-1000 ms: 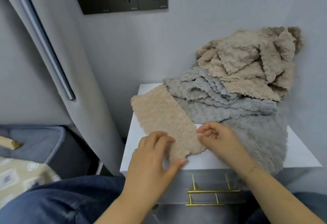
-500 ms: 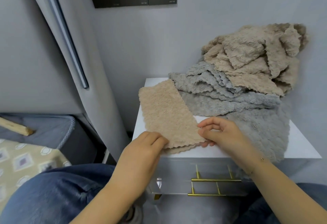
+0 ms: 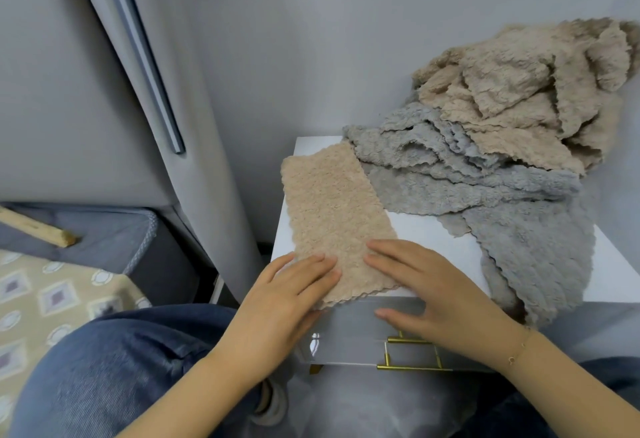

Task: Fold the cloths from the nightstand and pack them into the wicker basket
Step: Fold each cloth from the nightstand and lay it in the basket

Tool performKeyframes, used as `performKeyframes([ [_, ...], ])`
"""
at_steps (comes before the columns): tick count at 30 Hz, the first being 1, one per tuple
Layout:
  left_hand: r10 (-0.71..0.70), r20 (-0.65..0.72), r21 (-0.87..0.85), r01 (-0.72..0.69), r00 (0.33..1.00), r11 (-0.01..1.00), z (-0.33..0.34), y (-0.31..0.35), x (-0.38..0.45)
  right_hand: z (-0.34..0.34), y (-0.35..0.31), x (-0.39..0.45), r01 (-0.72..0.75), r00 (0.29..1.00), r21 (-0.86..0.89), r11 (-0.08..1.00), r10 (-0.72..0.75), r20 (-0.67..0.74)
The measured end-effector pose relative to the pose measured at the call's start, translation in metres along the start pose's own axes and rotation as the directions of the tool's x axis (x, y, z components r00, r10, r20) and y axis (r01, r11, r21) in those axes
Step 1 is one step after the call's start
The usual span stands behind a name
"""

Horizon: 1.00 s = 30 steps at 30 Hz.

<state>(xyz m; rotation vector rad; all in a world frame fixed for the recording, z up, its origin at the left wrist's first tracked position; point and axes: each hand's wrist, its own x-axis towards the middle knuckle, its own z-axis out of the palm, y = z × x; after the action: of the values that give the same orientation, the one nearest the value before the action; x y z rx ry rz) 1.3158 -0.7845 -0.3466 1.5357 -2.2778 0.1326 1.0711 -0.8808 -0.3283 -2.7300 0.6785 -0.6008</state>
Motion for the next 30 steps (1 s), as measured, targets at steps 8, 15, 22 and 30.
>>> performKeyframes([
  [8, -0.110, -0.164, -0.230, 0.070, 0.980, 0.971, 0.003, -0.003, 0.000, 0.016, -0.003, 0.004, 0.012, 0.998, -0.045, 0.999, -0.015, -0.058],
  [15, -0.368, -0.130, -0.453, 0.275, 0.921, 0.848, -0.016, 0.004, 0.003, 0.012, -0.003, 0.010, -0.022, 0.980, 0.103, 0.994, 0.042, -0.194],
  [22, -0.607, 0.078, -0.689, 0.483, 0.791, 0.541, -0.018, -0.006, 0.015, 0.004, -0.003, 0.026, -0.300, 0.888, 0.591, 0.749, 0.445, -0.114],
  [30, -0.644, -0.090, -0.421, 0.557, 0.760, 0.716, -0.014, -0.011, 0.014, 0.009, 0.003, 0.041, -0.445, 0.815, 0.609, 0.656, 0.579, -0.029],
])
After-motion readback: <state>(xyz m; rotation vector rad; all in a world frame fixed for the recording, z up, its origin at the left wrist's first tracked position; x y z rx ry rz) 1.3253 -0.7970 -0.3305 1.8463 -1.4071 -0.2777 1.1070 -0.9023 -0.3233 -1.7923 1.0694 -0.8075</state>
